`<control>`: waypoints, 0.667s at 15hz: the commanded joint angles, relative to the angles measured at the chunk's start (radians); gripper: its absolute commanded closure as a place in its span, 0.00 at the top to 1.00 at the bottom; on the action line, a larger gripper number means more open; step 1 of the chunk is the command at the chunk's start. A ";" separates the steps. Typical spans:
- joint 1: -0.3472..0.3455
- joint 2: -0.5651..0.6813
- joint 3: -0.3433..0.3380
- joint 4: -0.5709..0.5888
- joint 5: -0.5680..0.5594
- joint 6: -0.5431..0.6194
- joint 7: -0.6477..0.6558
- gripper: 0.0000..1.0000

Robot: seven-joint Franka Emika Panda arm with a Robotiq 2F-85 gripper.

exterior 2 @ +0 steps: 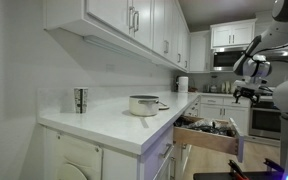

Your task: Open and close the second drawer on the left

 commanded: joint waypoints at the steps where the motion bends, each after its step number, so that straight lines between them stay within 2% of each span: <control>1: -0.092 0.004 0.079 0.003 0.019 -0.011 -0.027 1.00; 6: -0.161 -0.010 0.087 0.004 0.103 -0.055 -0.134 1.00; 10: -0.215 -0.001 0.059 0.036 0.198 -0.195 -0.342 1.00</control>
